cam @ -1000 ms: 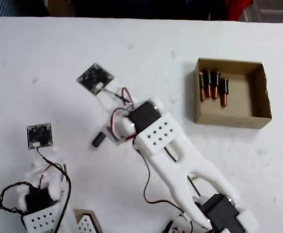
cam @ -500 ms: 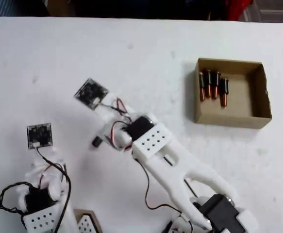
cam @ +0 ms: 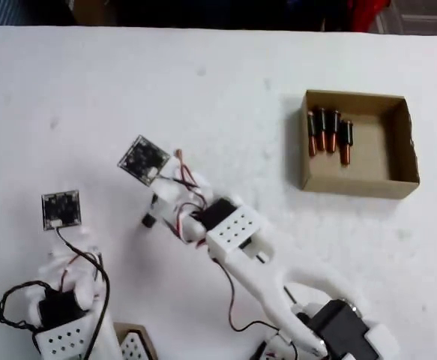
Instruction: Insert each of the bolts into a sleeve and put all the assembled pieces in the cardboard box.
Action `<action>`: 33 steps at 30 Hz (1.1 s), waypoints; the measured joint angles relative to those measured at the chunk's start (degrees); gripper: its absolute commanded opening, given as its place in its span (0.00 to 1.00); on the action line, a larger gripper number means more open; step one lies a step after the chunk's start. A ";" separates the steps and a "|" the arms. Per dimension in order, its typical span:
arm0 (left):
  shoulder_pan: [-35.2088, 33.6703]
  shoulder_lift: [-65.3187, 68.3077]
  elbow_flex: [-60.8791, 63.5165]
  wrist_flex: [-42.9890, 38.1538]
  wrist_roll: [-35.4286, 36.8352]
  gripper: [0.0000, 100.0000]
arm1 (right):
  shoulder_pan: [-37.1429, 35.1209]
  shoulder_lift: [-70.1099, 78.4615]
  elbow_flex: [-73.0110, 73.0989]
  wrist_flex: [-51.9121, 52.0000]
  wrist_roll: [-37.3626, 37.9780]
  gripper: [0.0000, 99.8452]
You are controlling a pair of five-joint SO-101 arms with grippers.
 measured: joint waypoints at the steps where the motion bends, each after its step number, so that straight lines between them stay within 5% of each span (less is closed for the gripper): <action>1: 0.00 0.00 0.00 0.00 0.00 0.02 | 0.00 0.00 0.88 -2.02 0.00 0.02; 14: 0.00 0.00 0.00 0.00 0.00 0.02 | -1.23 0.00 11.69 -18.37 0.18 0.02; 33: 0.00 0.00 0.00 0.00 0.00 0.02 | -5.19 0.18 14.15 -19.43 0.26 0.02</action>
